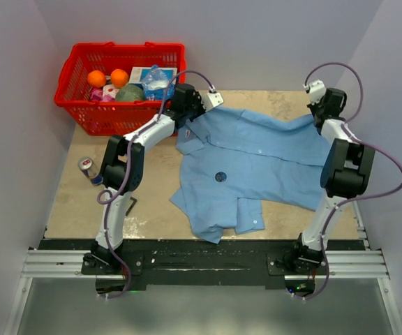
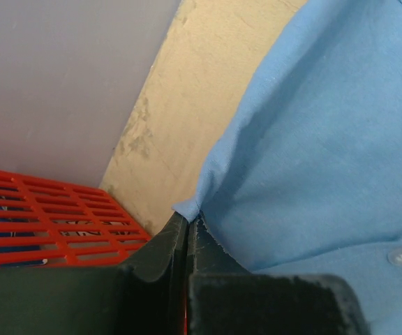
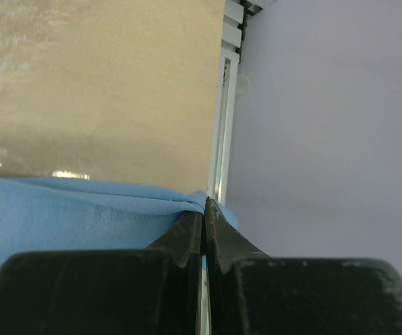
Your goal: Remove the brooch from the garment
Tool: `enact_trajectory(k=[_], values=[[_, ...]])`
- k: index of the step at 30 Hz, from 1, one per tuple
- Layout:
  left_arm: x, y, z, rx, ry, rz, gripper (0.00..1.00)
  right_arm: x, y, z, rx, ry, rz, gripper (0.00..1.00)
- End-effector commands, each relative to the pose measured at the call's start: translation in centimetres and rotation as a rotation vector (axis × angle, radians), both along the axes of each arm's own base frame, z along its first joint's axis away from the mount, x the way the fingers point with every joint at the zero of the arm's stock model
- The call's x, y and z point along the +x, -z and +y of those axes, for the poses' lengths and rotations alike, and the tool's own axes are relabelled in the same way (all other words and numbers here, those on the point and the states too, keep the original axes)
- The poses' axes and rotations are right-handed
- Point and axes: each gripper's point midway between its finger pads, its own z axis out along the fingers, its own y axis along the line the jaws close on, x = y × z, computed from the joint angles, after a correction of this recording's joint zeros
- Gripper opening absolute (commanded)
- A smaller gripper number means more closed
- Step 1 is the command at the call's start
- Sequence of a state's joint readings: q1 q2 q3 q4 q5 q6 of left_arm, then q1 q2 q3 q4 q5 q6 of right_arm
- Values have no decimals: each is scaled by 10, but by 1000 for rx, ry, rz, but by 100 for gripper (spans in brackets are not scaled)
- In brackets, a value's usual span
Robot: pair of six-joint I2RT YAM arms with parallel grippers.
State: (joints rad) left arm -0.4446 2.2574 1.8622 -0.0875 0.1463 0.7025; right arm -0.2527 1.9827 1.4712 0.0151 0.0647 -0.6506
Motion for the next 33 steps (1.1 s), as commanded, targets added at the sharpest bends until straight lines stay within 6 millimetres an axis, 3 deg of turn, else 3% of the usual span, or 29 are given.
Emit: enact_trajectory(k=[1, 5, 6, 8, 9, 10, 11, 12, 13, 14, 15, 16, 17, 18, 20, 23, 26, 28, 29, 31, 33], values=[[34, -34, 15, -7, -101, -161, 0, 50, -31, -15, -66, 90, -154, 0], [41, -51, 15, -29, -118, -197, 0, 83, -35, -19, -66, 138, -205, 0], [40, -58, 10, -42, -106, -204, 5, 85, -37, -20, -57, 149, -216, 0], [37, -72, 7, -63, -96, -210, 25, 88, -47, -20, -57, 154, -242, 13], [32, -80, 1, -90, -72, -205, 47, 87, -54, -20, -55, 154, -252, 19], [26, -97, -2, -110, -51, -216, 54, 85, -59, -18, -48, 146, -253, 28], [20, -104, -5, -121, -38, -215, 59, 83, -63, -17, -44, 144, -252, 33], [11, -120, -8, -147, -34, -222, 66, 79, -83, -13, -31, 142, -282, 40], [5, -129, -10, -159, -30, -228, 69, 74, -78, -8, -29, 128, -266, 54], [-1, -137, -11, -170, -28, -231, 71, 71, -84, -2, -21, 102, -271, 58], [-10, -132, -14, -177, -25, -208, 73, 64, -107, 7, -6, 71, -296, 59], [-21, -153, -12, -196, -18, -229, 74, 56, -97, 14, 23, 51, -252, 60], [-30, -158, -12, -206, -10, -226, 74, 52, -101, 26, 72, 17, -259, 63], [-51, -153, -11, -207, 22, -172, 73, 48, -103, 34, 98, -10, -262, 63], [-77, -133, -8, -184, 65, -73, 72, 24, -82, 62, 148, -108, -159, 61], [-145, -83, -4, -125, 227, 121, 60, -17, -50, 94, 174, -226, -56, 54], [-211, -22, 10, -68, 326, 304, 44, -63, -21, 110, 181, -296, 62, 36], [-227, -12, 12, -56, 340, 324, 39, -95, 7, 115, 206, -298, 168, 27], [-239, 4, 12, -35, 362, 356, 35, -105, 4, 118, 209, -308, 179, 25], [-251, 22, 13, -8, 383, 405, 27, -130, 19, 130, 247, -338, 252, 21], [-261, 42, 12, 2, 396, 451, 24, -141, 17, 134, 270, -320, 268, 21]])
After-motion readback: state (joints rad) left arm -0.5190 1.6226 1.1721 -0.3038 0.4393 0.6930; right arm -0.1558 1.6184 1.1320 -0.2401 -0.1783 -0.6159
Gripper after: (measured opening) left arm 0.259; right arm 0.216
